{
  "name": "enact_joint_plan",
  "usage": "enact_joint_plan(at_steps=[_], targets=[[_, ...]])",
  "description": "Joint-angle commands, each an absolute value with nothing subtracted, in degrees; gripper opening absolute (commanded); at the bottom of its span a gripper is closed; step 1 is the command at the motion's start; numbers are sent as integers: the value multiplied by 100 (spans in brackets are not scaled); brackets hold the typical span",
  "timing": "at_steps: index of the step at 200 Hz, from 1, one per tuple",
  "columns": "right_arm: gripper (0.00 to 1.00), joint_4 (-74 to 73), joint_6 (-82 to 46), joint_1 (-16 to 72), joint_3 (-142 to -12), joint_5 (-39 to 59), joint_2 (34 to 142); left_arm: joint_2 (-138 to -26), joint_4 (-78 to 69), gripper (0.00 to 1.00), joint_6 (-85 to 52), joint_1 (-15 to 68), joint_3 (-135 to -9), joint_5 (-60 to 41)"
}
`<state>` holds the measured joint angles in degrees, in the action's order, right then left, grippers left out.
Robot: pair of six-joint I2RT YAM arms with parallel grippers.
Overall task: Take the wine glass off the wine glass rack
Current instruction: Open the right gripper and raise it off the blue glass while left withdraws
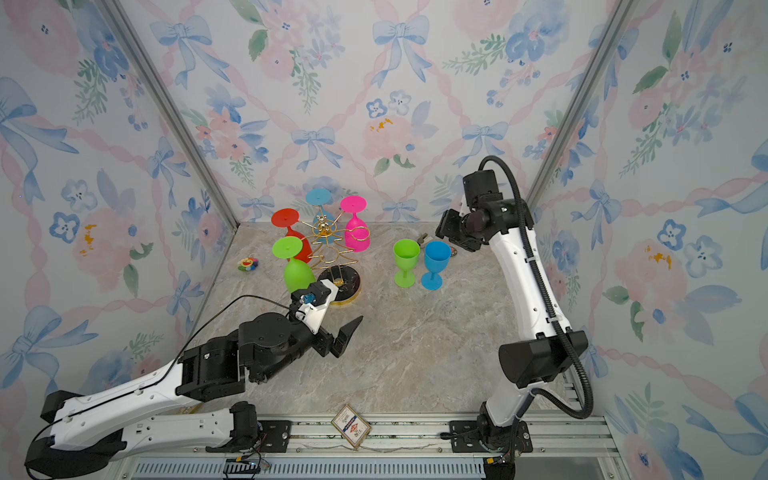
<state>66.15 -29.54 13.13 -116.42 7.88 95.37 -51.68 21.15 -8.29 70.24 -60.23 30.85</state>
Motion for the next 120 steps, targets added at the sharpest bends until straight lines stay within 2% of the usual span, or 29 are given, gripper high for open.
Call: enact_joint_plan(at_steps=[1,37,61,120], targets=[[71,5675,-2622,1499,-10900,1385,8803,-5047,2177,98,-1066,6952,-6192,2865],[75,5185,-2457,1692,-10092,1674,8091,-5010,2171,98,-1337,6788,-6398,2779],[76,4721,-2487,1766,-9596,2265,7802,-5041,2175,97,-1569,6568,-6523,2759],[76,3790,-2194,1994,-8540,2877,7037,-5314,2259,93,-2276,5303,-7022,1664]])
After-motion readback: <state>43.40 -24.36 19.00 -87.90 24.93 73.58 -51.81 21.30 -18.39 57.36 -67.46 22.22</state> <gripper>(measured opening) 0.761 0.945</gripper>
